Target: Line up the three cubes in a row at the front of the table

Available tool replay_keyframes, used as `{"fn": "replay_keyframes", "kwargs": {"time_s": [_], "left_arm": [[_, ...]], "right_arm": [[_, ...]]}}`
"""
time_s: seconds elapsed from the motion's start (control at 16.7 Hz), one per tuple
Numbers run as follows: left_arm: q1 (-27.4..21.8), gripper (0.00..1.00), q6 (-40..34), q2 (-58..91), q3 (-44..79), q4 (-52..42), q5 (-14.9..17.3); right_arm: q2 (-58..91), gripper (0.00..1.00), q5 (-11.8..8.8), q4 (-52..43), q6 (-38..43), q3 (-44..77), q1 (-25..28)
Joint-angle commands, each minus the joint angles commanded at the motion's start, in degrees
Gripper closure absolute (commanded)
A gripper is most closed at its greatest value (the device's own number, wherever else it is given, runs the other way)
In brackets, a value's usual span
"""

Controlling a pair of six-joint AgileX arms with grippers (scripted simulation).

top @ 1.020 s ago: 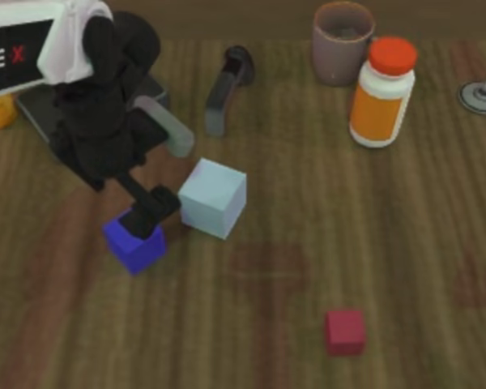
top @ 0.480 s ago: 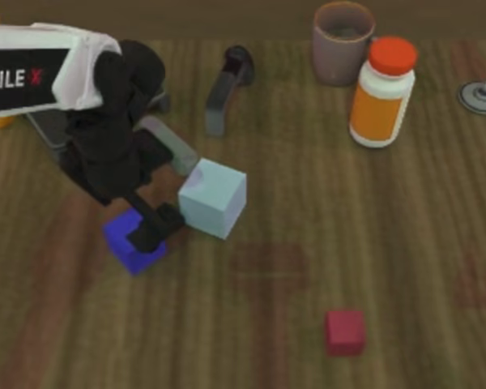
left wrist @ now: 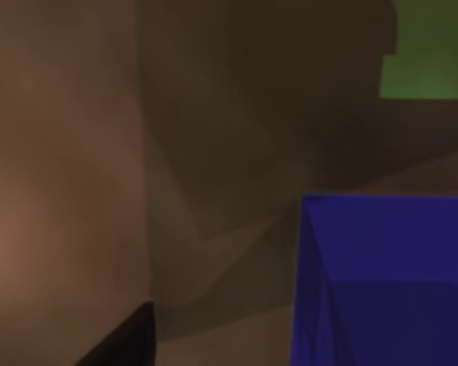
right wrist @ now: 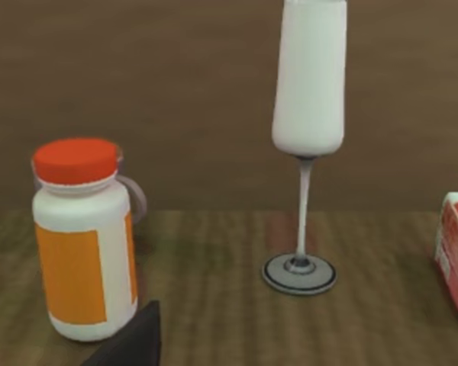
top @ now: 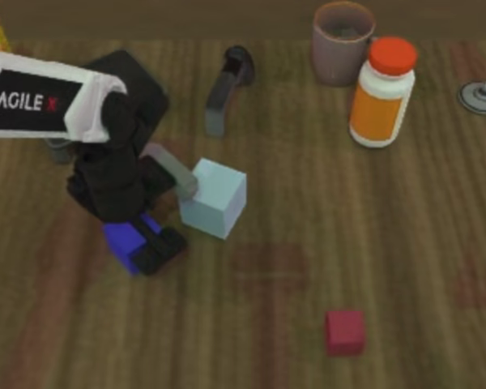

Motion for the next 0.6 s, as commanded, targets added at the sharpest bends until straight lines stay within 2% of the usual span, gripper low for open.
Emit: {"fn": "replay_keyframes", "kwargs": {"time_s": [0.12,0.6], "left_arm": [[0.0,0.00,0.0,0.0,0.0,0.0,0.0],[0.0,0.60,0.0,0.0,0.0,0.0,0.0]], "right_arm": [[0.0,0.00,0.0,0.0,0.0,0.0,0.0],[0.0,0.00,0.0,0.0,0.0,0.0,0.0]]}}
